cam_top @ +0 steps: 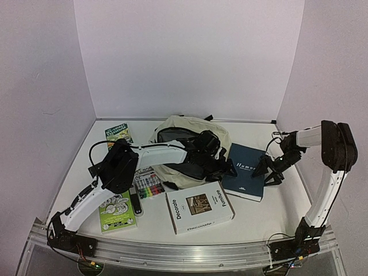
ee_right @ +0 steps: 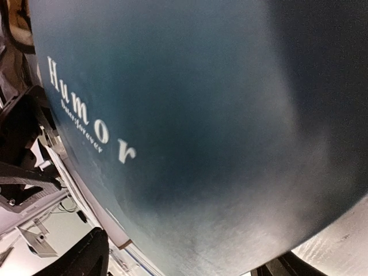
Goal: Pack the student bag
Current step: Pick up the book from the center of the board.
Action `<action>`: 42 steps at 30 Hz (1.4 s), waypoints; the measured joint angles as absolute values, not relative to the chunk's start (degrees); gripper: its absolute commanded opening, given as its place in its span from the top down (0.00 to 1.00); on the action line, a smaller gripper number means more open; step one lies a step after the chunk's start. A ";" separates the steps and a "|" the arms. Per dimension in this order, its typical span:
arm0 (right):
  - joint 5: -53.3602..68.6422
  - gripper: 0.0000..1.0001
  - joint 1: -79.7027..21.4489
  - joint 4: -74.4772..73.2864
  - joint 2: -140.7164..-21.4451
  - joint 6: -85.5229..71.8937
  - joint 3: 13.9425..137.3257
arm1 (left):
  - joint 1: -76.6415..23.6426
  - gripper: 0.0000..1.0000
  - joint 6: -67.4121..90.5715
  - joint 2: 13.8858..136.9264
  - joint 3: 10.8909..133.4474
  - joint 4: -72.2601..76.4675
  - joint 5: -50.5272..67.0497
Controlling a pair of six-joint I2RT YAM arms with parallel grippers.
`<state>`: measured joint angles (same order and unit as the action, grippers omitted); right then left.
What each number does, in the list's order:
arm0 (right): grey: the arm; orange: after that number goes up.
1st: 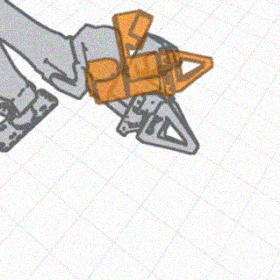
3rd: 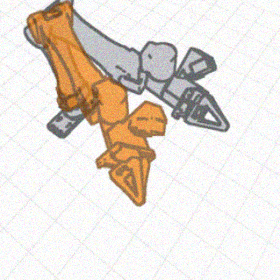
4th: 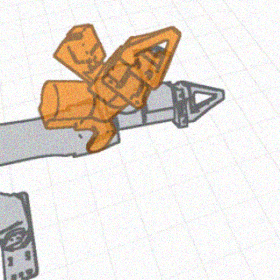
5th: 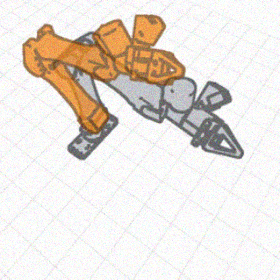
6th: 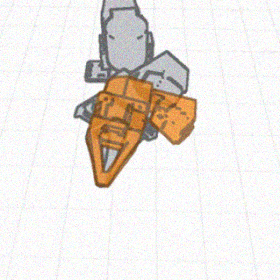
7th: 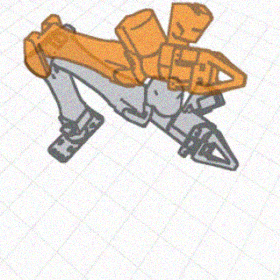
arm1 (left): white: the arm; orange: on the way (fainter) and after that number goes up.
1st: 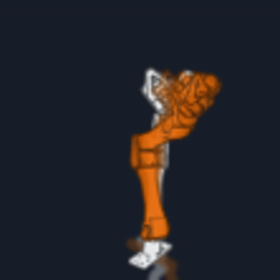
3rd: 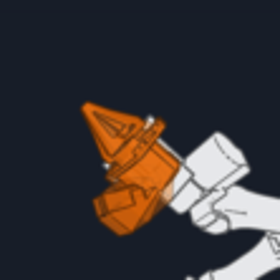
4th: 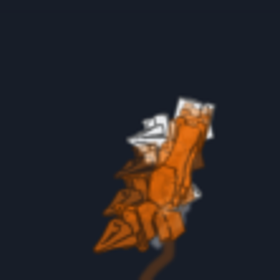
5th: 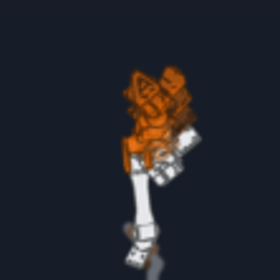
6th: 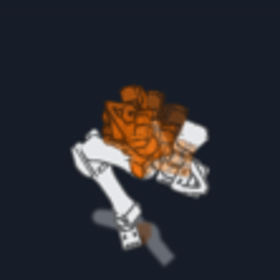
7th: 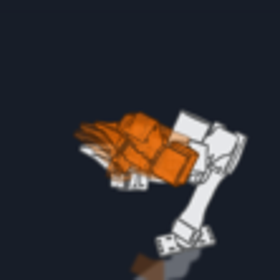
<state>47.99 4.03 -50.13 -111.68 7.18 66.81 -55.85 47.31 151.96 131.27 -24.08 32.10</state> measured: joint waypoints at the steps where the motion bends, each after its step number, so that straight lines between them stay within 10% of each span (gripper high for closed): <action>1: 48.07 0.21 3.99 -50.03 -111.68 6.64 66.81 | -55.73 0.23 47.43 152.00 131.28 -23.99 32.39; 32: 52.80 0.37 -0.91 -46.46 -101.78 3.57 69.12 | -55.22 0.55 38.04 137.99 125.11 -21.34 28.32; 37: 51.93 0.36 -5.48 -37.11 -98.12 -2.19 66.68 | -55.20 0.79 38.88 137.55 124.56 -20.99 29.74; 42: 50.70 0.14 -7.00 -30.61 -97.76 -7.58 65.95 | -54.17 0.94 39.32 136.28 121.28 -18.55 28.77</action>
